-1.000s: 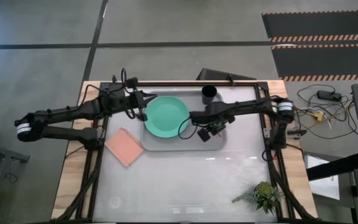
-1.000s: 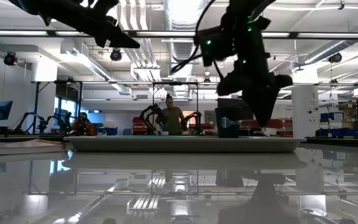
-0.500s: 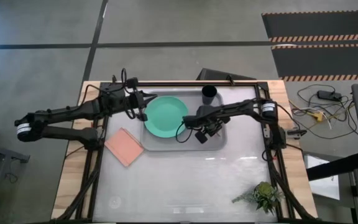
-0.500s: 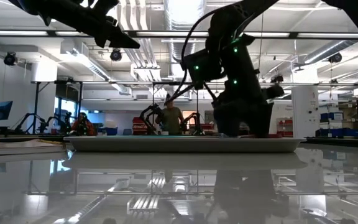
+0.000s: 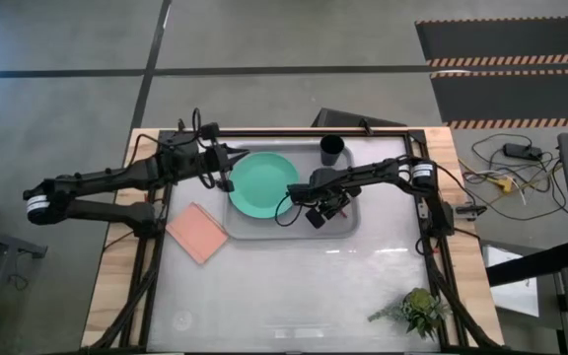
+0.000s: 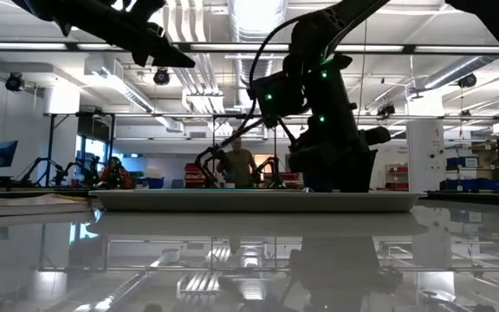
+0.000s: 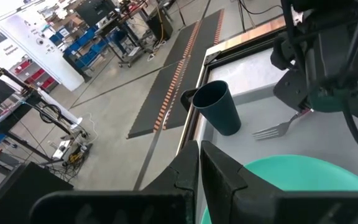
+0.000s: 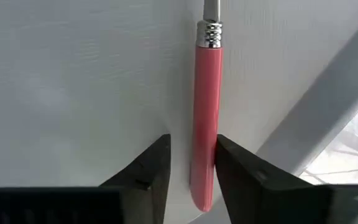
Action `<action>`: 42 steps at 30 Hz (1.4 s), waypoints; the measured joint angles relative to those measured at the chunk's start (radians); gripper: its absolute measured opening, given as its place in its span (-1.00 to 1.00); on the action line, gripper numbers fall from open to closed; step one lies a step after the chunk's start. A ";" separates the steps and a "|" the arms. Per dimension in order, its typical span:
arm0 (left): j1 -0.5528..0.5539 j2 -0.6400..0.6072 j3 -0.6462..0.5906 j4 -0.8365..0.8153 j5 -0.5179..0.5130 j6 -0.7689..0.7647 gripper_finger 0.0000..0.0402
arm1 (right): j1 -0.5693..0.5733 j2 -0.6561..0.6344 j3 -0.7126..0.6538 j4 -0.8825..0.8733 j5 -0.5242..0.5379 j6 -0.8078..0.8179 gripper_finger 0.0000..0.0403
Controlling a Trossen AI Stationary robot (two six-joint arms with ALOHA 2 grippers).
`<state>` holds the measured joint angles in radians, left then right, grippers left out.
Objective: Pick and place plate/cup/fork/spoon on tray
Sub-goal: Put the pink fork on the gray serving tray to the right of the green plate
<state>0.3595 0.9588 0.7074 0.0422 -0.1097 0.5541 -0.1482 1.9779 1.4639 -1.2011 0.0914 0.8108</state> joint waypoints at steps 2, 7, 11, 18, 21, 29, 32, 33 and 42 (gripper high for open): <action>0.000 0.000 0.000 0.000 0.000 0.000 -1.00 | 0.002 -0.007 0.000 0.015 -0.013 -0.001 -0.40; 0.000 0.001 0.000 0.000 0.000 0.000 -1.00 | 0.006 -0.044 0.000 0.014 -0.012 -0.072 -0.32; 0.000 0.002 0.000 0.000 0.000 -0.003 -1.00 | 0.016 -0.122 -0.001 0.028 0.030 -0.133 -0.29; 0.000 0.003 -0.001 0.000 0.000 -0.092 -1.00 | 0.055 -0.310 -0.083 0.218 0.144 -0.311 -0.33; 0.000 0.003 -0.001 -0.003 0.000 -0.182 -1.00 | 0.058 -0.408 -0.193 0.391 0.117 -0.372 -0.41; -0.033 0.003 -0.098 0.058 0.005 -0.420 -1.00 | 0.035 -0.653 -0.568 0.799 0.110 -0.488 -0.75; -0.057 0.003 -0.132 0.116 0.005 -0.501 -1.00 | 0.014 -0.707 -0.686 0.955 0.111 -0.514 -0.87; -0.064 0.003 -0.140 0.138 0.005 -0.524 -1.00 | 0.009 -0.719 -0.718 1.002 0.112 -0.526 -0.89; -0.126 0.004 -0.148 0.258 -0.058 -0.673 -1.00 | 0.000 -0.755 -0.819 1.150 0.120 -0.799 -0.94</action>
<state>0.2339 0.9624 0.5597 0.3000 -0.1680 -0.1185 -0.1484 1.2231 0.6453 -0.0515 0.2116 0.0121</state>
